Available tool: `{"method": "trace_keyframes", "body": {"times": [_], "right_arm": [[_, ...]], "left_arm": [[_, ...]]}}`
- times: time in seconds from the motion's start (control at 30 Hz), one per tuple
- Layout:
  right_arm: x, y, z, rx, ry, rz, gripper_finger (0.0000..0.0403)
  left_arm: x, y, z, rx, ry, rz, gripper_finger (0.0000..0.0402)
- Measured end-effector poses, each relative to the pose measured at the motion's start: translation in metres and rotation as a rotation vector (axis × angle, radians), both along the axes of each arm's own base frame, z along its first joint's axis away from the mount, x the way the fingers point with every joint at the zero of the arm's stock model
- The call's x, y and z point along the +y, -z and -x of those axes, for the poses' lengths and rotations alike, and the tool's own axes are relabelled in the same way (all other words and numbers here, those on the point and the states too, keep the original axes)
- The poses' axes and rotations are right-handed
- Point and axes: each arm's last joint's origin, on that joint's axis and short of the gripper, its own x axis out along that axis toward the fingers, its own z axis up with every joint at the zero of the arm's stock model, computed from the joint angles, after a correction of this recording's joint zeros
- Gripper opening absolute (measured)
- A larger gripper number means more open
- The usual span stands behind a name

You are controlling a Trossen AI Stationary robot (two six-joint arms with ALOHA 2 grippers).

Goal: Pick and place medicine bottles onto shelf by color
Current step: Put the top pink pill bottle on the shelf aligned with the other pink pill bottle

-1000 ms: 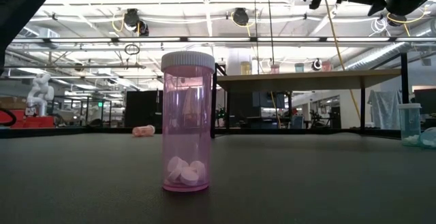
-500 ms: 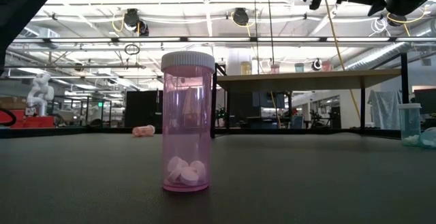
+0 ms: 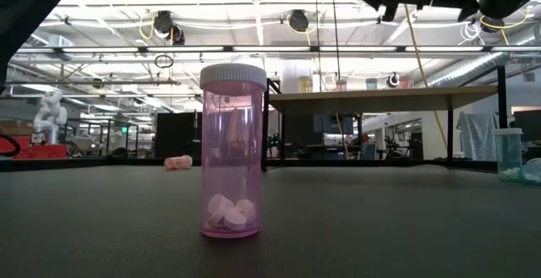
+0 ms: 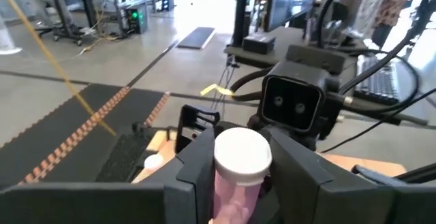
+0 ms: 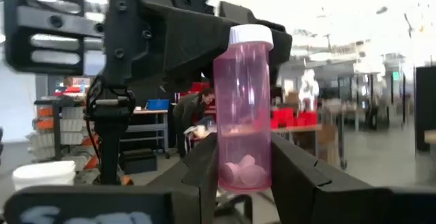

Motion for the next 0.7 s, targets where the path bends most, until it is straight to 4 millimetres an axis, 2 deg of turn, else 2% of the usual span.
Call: {"method": "trace_keyframes", "body": {"times": [0.1, 0.23, 0.4, 0.5, 0.6, 0.7], "right_arm": [[-0.001, 0.005, -0.001, 0.031, 0.021, -0.065, 0.0119], [-0.003, 0.015, -0.003, 0.106, 0.059, -0.113, 0.0162], [-0.007, 0.018, 0.001, 0.126, 0.128, -0.202, 0.0225], [-0.006, 0.015, 0.008, 0.099, 0.124, -0.244, 0.0248], [-0.003, 0.011, 0.018, 0.11, 0.15, -0.247, 0.0253], [0.002, 0.006, 0.035, 0.114, 0.218, -0.243, 0.0251]], "left_arm": [[0.005, 0.002, 0.001, 0.007, -0.018, 0.0, 0.012], [0.013, -0.007, 0.006, -0.04, -0.067, -0.001, 0.0119], [0.023, -0.003, 0.006, -0.026, -0.095, 0.006, 0.0118], [0.032, -0.004, 0.009, -0.024, -0.136, 0.004, 0.0118], [0.043, 0.005, 0.008, -0.005, -0.165, 0.011, 0.0118], [0.05, 0.025, 0.003, 0.032, -0.161, 0.023, 0.0121]]}}
